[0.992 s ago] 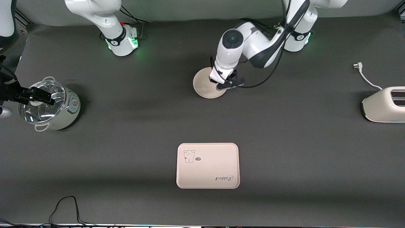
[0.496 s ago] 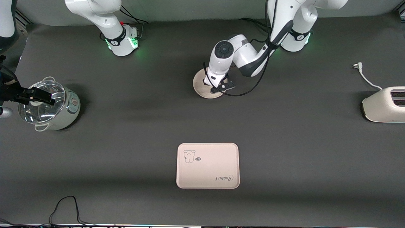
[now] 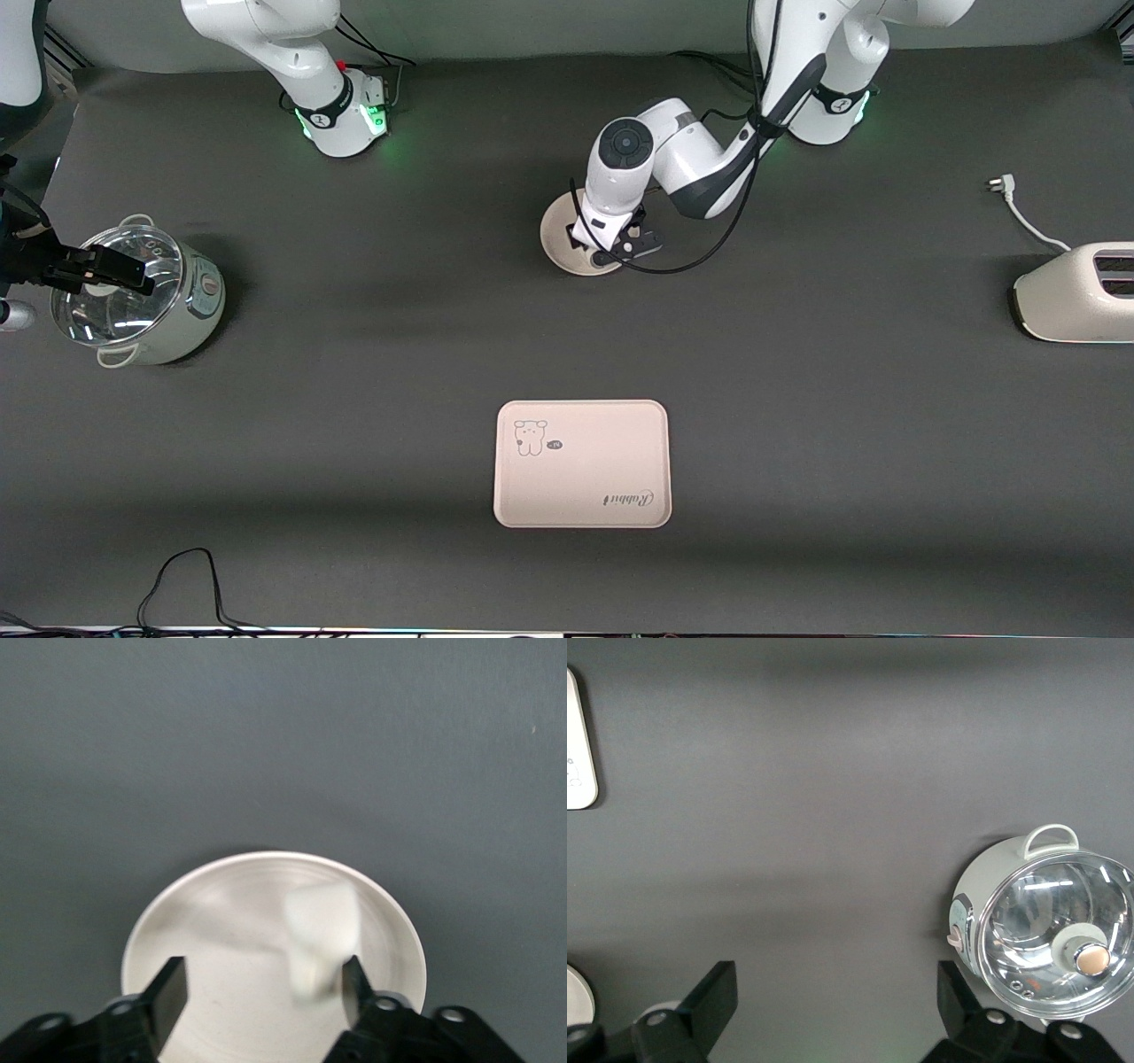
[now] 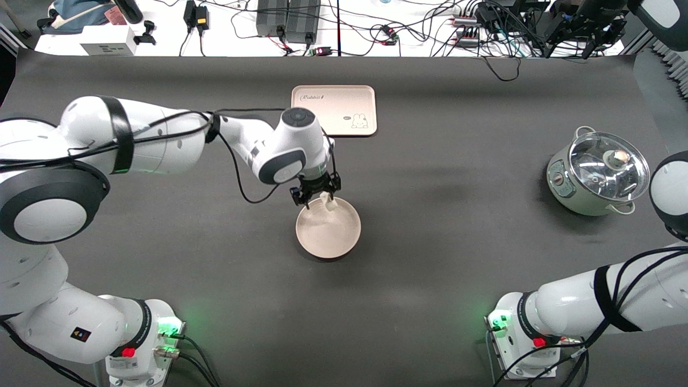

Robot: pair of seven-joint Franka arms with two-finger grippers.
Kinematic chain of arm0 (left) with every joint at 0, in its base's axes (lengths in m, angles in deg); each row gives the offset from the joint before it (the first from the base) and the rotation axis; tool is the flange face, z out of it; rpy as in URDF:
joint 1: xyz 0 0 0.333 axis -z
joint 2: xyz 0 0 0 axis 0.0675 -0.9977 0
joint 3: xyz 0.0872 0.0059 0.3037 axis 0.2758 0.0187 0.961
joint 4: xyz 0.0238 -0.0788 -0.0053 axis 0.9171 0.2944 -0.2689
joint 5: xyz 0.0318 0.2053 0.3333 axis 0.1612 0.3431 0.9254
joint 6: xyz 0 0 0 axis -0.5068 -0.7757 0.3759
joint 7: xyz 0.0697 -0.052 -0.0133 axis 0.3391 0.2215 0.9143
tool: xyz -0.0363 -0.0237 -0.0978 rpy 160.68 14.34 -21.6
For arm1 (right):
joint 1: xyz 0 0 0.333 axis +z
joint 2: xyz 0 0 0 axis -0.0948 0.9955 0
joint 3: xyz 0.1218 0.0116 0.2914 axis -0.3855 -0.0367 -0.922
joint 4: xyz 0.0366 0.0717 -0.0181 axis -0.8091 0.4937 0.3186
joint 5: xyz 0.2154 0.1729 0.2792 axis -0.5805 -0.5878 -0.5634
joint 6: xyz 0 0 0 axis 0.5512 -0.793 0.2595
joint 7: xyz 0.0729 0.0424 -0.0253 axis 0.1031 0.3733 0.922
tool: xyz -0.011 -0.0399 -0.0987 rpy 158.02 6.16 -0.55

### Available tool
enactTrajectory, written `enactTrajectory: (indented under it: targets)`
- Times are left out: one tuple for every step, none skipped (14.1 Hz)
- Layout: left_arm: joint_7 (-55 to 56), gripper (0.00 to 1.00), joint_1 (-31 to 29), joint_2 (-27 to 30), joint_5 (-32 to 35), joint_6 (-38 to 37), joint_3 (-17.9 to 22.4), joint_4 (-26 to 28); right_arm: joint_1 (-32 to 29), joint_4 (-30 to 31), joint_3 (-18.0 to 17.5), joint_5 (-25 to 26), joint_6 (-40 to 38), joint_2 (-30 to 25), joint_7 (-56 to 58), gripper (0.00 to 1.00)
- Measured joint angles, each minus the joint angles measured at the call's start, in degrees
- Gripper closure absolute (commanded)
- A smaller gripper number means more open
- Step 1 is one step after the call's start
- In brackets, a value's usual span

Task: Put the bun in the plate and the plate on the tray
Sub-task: 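Lower the bun onto the plate and open the left gripper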

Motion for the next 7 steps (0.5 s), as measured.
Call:
enactTrajectory:
  targets:
    - [0.0,0.00,-0.2,0.6,0.3,-1.5,0.1,-0.8,0.0,0.0,0.0,0.0,0.0,0.0,0.0,0.00]
    - [0.0,0.00,-0.4,1.2,0.4,-2.2,0.1,-1.1,0.0,0.0,0.0,0.0,0.0,0.0,0.0,0.00]
    - [0.0,0.00,-0.4,1.6,0.5,-2.6,0.1,-1.1,0.0,0.0,0.0,0.0,0.0,0.0,0.0,0.00]
    - [0.0,0.00,-0.3,1.7,0.6,-2.8,0.0,-1.1,0.0,0.0,0.0,0.0,0.0,0.0,0.0,0.00]
    - [0.0,0.00,-0.3,1.7,0.6,-2.8,0.0,-1.1,0.0,0.0,0.0,0.0,0.0,0.1,0.0,0.00]
    - [0.0,0.00,-0.3,1.7,0.6,-2.9,0.0,-1.0,0.0,0.0,0.0,0.0,0.0,0.1,0.0,0.00]
    - [0.0,0.00,-0.4,1.7,0.7,-3.0,0.1,-1.1,0.0,0.0,0.0,0.0,0.0,0.1,0.0,0.00]
